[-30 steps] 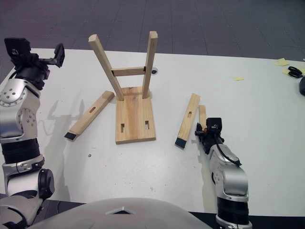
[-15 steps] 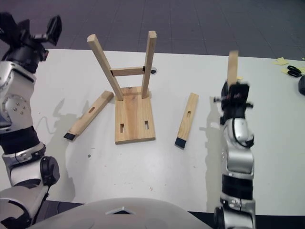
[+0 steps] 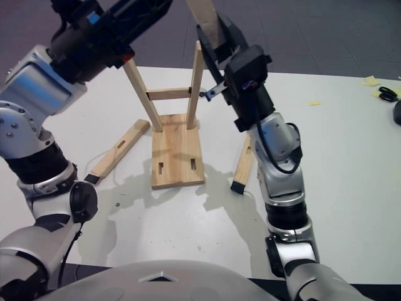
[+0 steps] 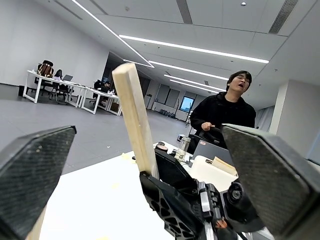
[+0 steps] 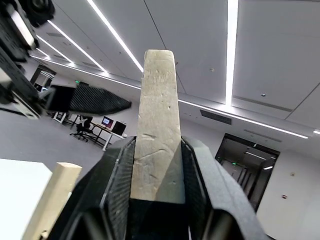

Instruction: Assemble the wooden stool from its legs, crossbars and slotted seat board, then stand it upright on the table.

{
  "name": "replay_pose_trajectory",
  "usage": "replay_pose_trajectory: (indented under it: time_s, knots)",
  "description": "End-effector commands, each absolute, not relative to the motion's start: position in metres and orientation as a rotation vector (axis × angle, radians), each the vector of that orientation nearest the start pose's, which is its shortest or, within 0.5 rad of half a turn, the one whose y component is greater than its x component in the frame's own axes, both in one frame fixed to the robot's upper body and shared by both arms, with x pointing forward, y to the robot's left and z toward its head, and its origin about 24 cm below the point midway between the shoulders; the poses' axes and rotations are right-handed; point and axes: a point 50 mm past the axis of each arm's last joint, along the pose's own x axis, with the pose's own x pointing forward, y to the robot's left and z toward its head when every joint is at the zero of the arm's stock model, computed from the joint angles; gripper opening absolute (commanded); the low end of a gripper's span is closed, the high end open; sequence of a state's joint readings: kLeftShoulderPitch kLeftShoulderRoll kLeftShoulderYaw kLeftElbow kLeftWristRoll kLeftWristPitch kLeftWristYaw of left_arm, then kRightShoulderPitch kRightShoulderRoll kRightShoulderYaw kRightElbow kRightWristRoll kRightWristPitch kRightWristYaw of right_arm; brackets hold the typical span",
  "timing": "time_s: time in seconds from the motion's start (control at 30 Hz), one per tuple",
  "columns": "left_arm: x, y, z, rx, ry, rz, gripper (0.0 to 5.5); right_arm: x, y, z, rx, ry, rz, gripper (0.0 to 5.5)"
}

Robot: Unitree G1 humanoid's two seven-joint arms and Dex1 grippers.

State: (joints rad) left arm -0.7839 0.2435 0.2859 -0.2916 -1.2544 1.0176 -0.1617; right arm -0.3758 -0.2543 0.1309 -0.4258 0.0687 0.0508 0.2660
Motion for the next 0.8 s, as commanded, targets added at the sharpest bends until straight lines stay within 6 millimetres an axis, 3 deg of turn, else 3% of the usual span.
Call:
replay_pose_trajectory:
  time_s: [0.03,0.1,0.8]
  knots:
    - [0.277,0.105,0.271,-0.589,-0.100,-1.075,5.40,0.251,-0.094,0.213,-0.244,-0.683,0.594,1.33]
    - [0.277,0.103,0.270,-0.604,-0.084,-1.068,5.40,0.249,-0.091,0.212,-0.244,-0.679,0.613,1.33]
    - [0.276,0.108,0.277,-0.629,-0.113,-1.058,1.97,0.249,-0.090,0.200,-0.273,-0.652,0.597,1.33]
